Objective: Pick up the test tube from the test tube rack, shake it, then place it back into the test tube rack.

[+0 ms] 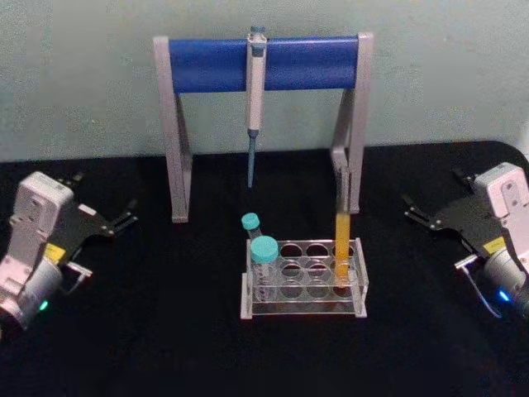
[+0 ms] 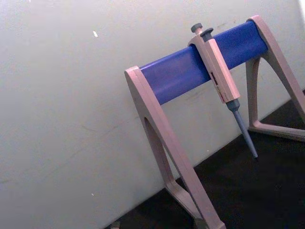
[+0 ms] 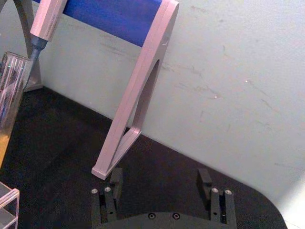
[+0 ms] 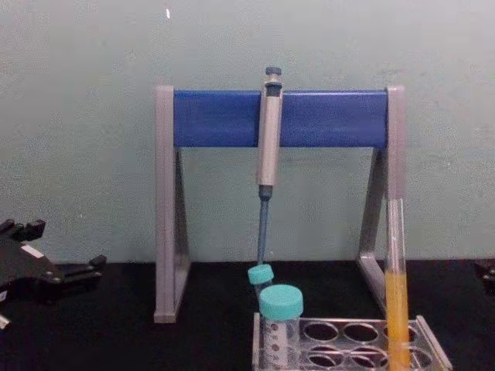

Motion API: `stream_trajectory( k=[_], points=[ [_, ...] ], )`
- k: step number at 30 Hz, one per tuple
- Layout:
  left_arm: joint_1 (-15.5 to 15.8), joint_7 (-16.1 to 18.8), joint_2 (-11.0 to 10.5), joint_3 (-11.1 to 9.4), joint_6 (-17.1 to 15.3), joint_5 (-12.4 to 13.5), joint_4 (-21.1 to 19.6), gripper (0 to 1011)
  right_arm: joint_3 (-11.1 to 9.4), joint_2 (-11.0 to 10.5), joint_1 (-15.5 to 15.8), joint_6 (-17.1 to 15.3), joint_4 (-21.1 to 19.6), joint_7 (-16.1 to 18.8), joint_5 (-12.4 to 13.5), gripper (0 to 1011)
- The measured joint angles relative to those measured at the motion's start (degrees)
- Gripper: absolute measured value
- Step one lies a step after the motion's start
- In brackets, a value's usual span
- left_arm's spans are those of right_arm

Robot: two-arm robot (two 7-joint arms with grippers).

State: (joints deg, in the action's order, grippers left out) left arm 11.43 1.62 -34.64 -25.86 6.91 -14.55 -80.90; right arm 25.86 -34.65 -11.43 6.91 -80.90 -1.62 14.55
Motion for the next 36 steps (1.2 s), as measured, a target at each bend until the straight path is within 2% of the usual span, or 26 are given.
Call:
stream_trajectory(
  k=[31,36],
  points=[
    [0.0,0.0,0.0,0.0,0.0,0.0,0.0,1002,0.0,0.0,0.0,0.0,0.0,0.0,0.0,1000],
    [0.0,0.0,0.0,0.0,0.0,0.0,0.0,1001,-0.7,0.0,0.5,0.0,-0.4,1.1,0.0,1000]
  ],
)
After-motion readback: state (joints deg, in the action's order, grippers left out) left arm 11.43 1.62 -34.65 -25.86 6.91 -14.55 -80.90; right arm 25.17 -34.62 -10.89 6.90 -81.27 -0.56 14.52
